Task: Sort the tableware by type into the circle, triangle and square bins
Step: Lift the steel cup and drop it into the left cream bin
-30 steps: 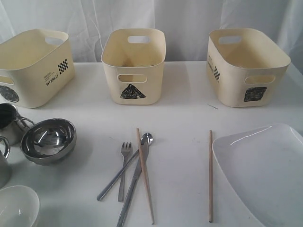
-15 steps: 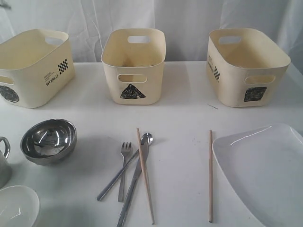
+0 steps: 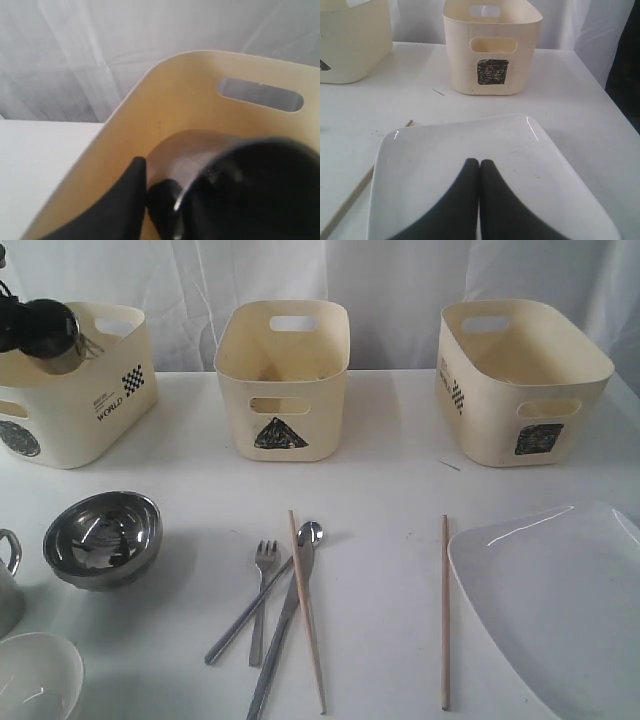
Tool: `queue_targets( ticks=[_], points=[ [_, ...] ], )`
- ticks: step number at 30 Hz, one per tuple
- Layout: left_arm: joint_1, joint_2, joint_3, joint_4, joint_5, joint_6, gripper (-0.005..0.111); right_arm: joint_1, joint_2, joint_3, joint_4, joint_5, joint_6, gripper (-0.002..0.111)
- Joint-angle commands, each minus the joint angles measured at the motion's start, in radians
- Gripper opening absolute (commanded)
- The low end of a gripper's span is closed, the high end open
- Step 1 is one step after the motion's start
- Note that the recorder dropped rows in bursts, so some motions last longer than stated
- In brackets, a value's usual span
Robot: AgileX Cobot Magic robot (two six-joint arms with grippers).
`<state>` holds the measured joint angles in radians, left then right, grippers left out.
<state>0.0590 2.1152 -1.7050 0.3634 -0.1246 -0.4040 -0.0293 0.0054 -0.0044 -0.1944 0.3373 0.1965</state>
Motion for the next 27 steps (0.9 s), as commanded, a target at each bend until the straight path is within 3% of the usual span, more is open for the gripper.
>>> queue_targets(
  ticks=[1,3,10,15,20,27],
  points=[
    [-0.026,-0.027,-0.016,0.007,0.09,-0.049,0.051,-0.011,-0.005,0.004,-0.009,-0.001,0.0,0.0],
    [-0.041,-0.049,-0.016,0.007,0.188,-0.047,0.056,-0.011,-0.005,0.004,-0.009,-0.001,0.0,0.0],
    [-0.061,-0.202,-0.016,-0.013,0.481,0.026,0.054,-0.011,-0.005,0.004,-0.009,-0.001,0.0,0.0],
    [-0.061,-0.355,-0.016,-0.14,0.894,0.274,0.048,-0.011,-0.005,0.004,-0.009,-0.001,0.0,0.0],
    [-0.06,-0.398,-0.012,-0.151,1.346,0.484,0.047,-0.011,-0.005,0.004,-0.009,-0.001,0.0,0.0],
    [-0.041,-0.433,0.204,-0.182,1.346,0.513,0.047,-0.011,-0.005,0.004,-0.009,-0.001,0.0,0.0]
  ],
)
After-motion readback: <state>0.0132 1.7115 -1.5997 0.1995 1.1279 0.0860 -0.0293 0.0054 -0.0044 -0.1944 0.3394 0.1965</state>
